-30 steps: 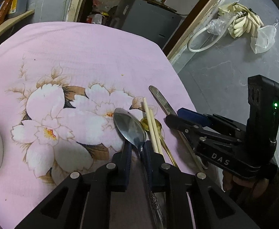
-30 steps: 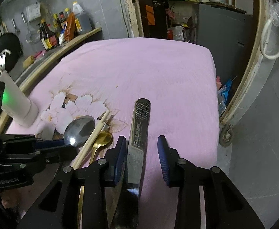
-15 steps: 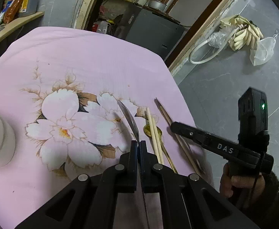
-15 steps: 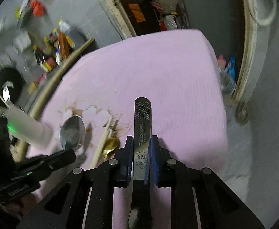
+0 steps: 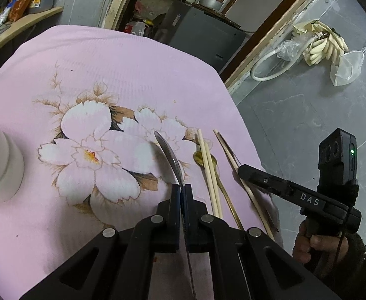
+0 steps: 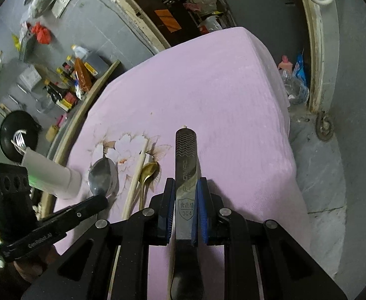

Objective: Organize utensils
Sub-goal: 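Lift the spoon with the left tool while the right tool lifts the knife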

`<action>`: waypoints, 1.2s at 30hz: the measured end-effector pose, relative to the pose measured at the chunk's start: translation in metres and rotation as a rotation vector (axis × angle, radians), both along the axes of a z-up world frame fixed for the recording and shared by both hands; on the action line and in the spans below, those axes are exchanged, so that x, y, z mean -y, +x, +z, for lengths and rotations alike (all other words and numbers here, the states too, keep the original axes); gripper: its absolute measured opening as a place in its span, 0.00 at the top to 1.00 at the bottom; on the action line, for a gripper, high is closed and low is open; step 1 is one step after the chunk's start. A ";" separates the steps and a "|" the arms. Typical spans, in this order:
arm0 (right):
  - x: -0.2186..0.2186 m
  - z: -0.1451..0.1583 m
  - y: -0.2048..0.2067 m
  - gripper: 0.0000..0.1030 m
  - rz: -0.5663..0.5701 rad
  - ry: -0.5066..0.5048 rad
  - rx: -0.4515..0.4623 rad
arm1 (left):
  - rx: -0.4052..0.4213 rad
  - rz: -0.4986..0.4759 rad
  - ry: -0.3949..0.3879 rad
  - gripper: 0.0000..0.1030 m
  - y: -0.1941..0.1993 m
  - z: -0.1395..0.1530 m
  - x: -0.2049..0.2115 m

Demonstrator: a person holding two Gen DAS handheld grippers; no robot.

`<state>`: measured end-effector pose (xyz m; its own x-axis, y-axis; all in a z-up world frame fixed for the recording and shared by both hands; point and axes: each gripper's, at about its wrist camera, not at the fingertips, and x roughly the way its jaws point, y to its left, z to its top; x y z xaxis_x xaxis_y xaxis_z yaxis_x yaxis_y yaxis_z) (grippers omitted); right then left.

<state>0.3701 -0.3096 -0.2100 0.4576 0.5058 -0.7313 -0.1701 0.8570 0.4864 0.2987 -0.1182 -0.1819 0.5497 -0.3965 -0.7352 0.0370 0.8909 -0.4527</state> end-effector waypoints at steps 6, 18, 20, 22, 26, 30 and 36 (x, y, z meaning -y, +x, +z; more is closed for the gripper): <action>-0.005 0.005 0.000 0.84 0.044 -0.087 -0.029 | 0.004 -0.008 -0.001 0.97 0.000 0.004 0.001; -0.018 0.007 0.001 0.85 0.106 -0.111 -0.045 | -0.015 0.010 -0.013 0.97 -0.002 -0.001 -0.006; -0.020 0.010 -0.001 0.86 0.113 -0.130 -0.036 | -0.016 0.011 -0.015 0.97 -0.003 -0.001 -0.007; -0.020 0.013 -0.004 0.86 0.112 -0.142 -0.029 | -0.015 0.012 -0.017 0.97 -0.004 -0.001 -0.008; -0.013 0.017 -0.012 0.86 0.088 -0.160 -0.024 | -0.015 0.009 -0.019 0.97 -0.005 0.000 -0.009; -0.006 0.019 -0.022 0.87 0.078 -0.161 -0.022 | -0.019 -0.003 -0.022 0.97 -0.006 0.000 -0.009; -0.005 0.019 -0.036 0.87 0.064 -0.129 -0.007 | 0.008 -0.051 -0.032 0.97 -0.013 0.006 -0.005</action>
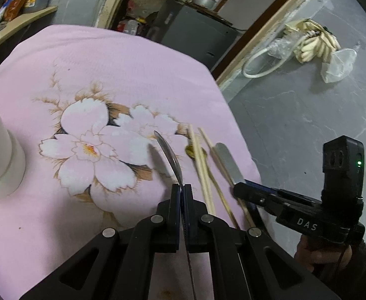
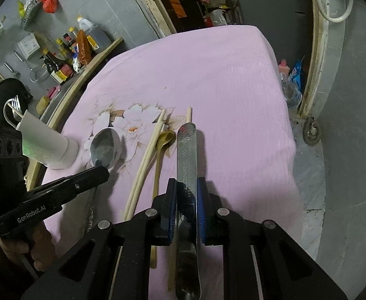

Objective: Organize utensils
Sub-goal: 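Lift the spoon with the left tool while the right tool lifts the knife, then carry both held utensils over the white caddy and open both tools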

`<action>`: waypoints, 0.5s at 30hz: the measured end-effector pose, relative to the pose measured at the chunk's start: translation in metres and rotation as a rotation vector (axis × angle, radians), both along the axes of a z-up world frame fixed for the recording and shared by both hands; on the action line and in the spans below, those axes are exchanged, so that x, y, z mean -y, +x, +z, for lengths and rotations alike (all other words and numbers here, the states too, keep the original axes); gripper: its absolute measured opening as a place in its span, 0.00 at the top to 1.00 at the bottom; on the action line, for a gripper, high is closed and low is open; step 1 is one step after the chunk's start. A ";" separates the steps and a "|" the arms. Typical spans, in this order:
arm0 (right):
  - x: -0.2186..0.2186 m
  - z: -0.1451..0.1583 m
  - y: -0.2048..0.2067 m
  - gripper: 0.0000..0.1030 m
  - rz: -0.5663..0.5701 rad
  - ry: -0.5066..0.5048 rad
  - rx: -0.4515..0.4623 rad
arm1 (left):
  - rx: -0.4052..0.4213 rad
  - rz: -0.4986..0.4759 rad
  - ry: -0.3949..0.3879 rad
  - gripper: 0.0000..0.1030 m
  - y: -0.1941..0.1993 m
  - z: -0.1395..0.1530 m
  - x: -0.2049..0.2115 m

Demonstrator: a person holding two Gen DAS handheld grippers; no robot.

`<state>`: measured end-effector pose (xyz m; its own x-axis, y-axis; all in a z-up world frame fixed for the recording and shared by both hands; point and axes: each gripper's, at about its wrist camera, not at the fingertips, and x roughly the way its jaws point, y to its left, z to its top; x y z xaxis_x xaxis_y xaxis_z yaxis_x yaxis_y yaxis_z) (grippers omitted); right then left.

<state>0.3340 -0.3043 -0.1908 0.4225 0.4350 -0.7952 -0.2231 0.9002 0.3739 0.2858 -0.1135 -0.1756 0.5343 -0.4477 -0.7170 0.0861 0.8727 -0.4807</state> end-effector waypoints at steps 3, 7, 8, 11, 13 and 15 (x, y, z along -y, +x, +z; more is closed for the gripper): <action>0.001 0.003 -0.008 0.87 -0.030 0.039 0.016 | 0.022 -0.021 0.010 0.97 -0.005 0.007 0.001; -0.002 0.017 -0.028 0.87 -0.068 0.064 0.088 | 0.067 -0.045 0.024 0.97 -0.012 0.021 -0.001; -0.003 0.020 -0.031 0.87 -0.077 0.068 0.102 | 0.081 -0.051 0.026 0.97 -0.015 0.026 -0.002; -0.009 0.030 -0.044 0.87 -0.107 0.080 0.153 | 0.128 -0.061 0.036 0.97 -0.023 0.037 -0.007; -0.013 0.036 -0.051 0.87 -0.126 0.096 0.182 | 0.152 -0.062 0.035 0.97 -0.027 0.043 -0.013; -0.018 0.044 -0.060 0.87 -0.149 0.114 0.222 | 0.181 -0.064 0.030 0.97 -0.033 0.051 -0.020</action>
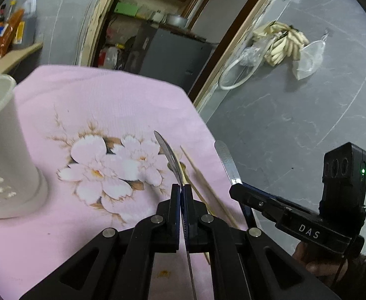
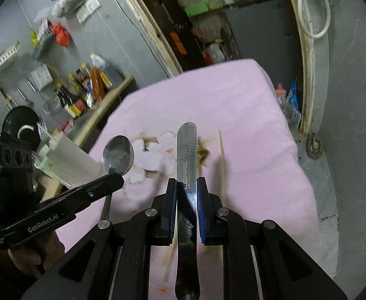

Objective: Organize utensils
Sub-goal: 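Carry both held utensils over the white caddy and open both tools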

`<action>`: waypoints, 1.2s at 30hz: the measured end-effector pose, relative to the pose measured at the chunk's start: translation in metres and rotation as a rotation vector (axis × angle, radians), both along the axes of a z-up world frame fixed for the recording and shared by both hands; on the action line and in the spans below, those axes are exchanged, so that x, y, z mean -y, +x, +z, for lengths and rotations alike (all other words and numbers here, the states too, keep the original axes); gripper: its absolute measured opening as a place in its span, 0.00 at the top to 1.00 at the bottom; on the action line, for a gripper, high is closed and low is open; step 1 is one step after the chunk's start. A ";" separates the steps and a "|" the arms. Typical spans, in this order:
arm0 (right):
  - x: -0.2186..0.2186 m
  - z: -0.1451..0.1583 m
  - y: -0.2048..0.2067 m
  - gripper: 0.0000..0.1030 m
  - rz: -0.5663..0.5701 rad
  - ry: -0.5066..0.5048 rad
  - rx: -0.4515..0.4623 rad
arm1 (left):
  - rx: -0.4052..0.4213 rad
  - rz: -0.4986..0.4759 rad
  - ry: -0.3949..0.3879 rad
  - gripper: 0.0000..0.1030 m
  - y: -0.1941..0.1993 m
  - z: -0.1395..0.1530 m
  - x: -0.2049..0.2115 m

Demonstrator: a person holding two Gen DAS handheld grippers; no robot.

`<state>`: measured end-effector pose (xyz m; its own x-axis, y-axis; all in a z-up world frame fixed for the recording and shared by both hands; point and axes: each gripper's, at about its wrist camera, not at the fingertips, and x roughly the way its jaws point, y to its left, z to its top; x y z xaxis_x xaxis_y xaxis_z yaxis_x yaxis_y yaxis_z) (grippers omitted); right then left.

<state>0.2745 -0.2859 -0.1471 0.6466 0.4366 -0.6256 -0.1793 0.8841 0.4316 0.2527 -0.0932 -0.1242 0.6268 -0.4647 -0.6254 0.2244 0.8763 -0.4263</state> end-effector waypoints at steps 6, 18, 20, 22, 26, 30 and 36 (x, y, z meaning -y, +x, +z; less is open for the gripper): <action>-0.026 0.020 -0.014 0.87 -0.028 0.027 0.107 | 0.098 -0.001 -0.017 0.97 -0.018 0.026 -0.029; -0.081 0.054 -0.031 0.87 0.011 0.074 0.210 | 0.176 0.038 -0.044 0.97 -0.042 0.060 -0.083; -0.089 0.064 -0.031 0.87 0.020 0.082 0.237 | 0.207 0.052 -0.054 0.97 -0.044 0.074 -0.095; -0.099 0.081 -0.027 0.87 0.037 0.103 0.282 | 0.239 0.066 -0.066 0.97 -0.047 0.087 -0.108; -0.119 0.107 -0.016 0.87 0.063 0.146 0.365 | 0.304 0.119 -0.078 0.97 -0.048 0.114 -0.140; -0.145 0.127 0.001 0.87 0.064 0.194 0.446 | 0.368 0.190 -0.059 0.97 -0.044 0.131 -0.170; -0.187 0.137 0.013 0.87 0.031 0.212 0.542 | 0.449 0.313 -0.042 0.97 -0.035 0.137 -0.215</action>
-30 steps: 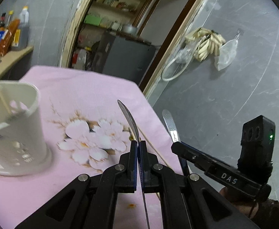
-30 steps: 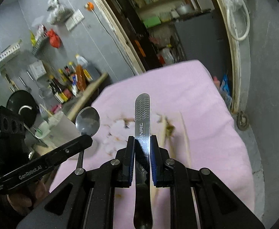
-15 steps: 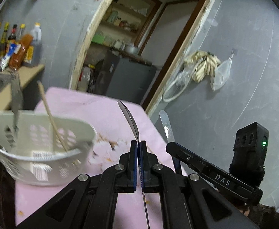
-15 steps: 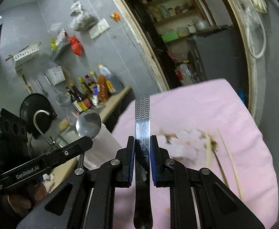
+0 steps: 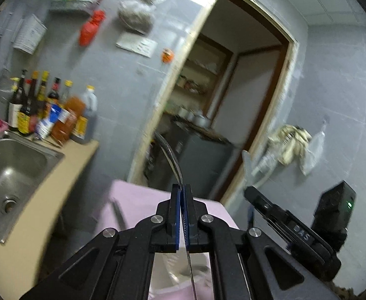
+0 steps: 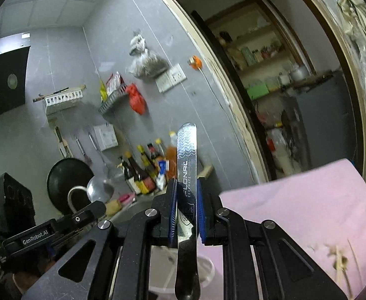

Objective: Organize utensils
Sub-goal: 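Carry both held utensils over the white caddy and open both tools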

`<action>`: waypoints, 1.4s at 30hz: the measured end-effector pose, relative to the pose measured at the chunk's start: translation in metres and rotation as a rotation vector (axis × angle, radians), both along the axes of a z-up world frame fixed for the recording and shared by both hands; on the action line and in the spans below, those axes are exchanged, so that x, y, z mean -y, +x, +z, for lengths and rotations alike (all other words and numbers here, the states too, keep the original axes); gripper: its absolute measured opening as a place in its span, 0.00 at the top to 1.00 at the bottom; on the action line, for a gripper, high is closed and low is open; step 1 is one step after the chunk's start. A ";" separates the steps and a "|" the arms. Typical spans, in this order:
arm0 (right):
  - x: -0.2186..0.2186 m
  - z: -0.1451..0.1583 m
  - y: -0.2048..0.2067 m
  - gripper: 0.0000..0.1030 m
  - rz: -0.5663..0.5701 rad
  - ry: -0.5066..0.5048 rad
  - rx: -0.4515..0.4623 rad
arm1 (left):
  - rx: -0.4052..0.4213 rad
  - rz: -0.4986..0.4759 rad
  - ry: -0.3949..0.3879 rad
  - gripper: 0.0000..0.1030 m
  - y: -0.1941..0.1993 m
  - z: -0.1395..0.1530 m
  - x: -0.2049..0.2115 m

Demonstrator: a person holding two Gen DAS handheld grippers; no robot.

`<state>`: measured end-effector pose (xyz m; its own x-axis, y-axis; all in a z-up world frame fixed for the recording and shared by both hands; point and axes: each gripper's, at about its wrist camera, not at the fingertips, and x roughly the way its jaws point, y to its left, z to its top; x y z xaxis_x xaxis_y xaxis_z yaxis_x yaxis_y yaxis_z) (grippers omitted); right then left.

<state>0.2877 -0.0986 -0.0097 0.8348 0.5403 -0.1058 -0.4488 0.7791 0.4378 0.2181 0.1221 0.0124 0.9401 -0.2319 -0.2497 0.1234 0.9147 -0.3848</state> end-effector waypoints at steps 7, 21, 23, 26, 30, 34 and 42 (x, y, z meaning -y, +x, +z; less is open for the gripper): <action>-0.039 -0.014 0.005 0.87 -0.049 0.035 0.059 | 0.061 0.101 -0.056 0.97 0.007 -0.015 -0.038; -0.058 -0.056 0.012 0.87 -0.057 0.055 0.095 | 0.153 0.206 0.007 0.97 0.005 -0.052 -0.033; -0.061 -0.060 0.012 0.87 -0.054 0.040 0.104 | 0.166 0.217 0.038 0.97 0.003 -0.055 -0.028; -0.064 -0.065 0.011 0.87 -0.051 0.013 0.110 | 0.182 0.224 0.076 0.97 0.000 -0.060 -0.020; -0.066 -0.066 0.008 0.86 -0.054 -0.018 0.126 | 0.175 0.212 0.105 0.97 0.001 -0.067 -0.014; -0.060 -0.066 0.004 0.86 -0.058 -0.025 0.130 | 0.150 0.196 0.110 0.97 0.000 -0.072 -0.015; -0.053 -0.059 -0.001 0.86 -0.035 -0.055 0.118 | 0.091 0.159 0.105 0.97 -0.003 -0.074 -0.017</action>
